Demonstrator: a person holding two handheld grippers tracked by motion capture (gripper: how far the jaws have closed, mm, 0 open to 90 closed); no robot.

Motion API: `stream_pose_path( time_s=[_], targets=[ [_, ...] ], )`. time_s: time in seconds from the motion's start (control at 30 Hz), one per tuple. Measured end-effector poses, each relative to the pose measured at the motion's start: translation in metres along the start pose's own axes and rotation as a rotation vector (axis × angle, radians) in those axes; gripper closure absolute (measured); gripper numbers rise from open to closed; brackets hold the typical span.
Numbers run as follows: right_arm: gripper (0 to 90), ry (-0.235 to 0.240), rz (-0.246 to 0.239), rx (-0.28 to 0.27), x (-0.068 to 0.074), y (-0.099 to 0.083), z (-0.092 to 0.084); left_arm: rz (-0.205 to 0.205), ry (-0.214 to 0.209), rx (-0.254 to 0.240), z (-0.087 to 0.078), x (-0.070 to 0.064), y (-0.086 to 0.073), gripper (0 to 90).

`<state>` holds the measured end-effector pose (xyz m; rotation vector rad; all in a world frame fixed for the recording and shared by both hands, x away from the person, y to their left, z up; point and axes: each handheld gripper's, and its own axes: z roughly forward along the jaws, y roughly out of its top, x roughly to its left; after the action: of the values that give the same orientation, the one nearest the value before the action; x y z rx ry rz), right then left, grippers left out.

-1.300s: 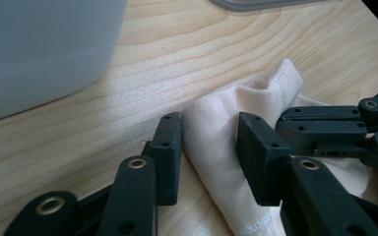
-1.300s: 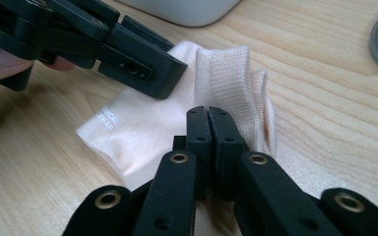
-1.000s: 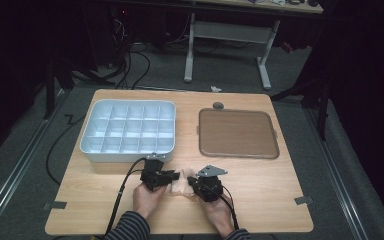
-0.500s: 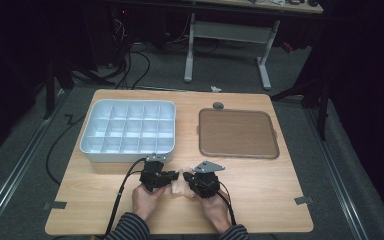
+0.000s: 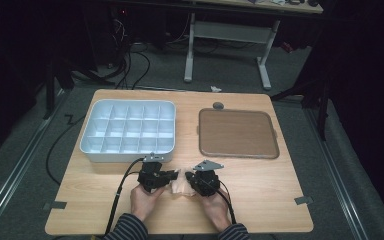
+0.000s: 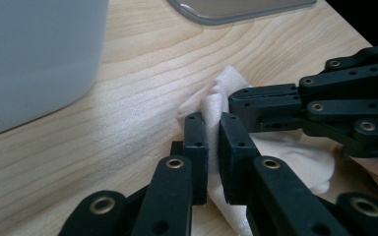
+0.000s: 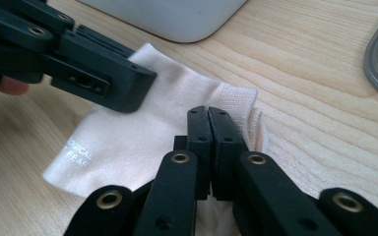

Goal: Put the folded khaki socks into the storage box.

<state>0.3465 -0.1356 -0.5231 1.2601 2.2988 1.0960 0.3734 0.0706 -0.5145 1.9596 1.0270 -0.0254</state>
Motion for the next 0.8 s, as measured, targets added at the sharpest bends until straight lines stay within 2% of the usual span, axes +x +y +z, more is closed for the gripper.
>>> stream_pose_path(
  time_s=[0.17,0.53,0.7,0.8],
  targets=[
    [89.3,0.004,0.004,0.007,0.002,0.000,0.001,0.006,-0.002,-0.015,-0.004,-0.003,0.000,83.9],
    [90.0,0.023,-0.035,0.025,0.009,0.007,0.008,0.027,-0.015,-0.050,-0.012,-0.005,0.001,84.5],
    [90.0,0.040,-0.042,0.030,0.012,0.009,0.011,0.019,-0.023,-0.068,-0.015,-0.005,0.002,84.7],
    [90.0,0.047,-0.046,0.037,0.013,0.010,0.013,0.034,-0.025,-0.073,-0.015,-0.007,0.002,84.8]
  ],
)
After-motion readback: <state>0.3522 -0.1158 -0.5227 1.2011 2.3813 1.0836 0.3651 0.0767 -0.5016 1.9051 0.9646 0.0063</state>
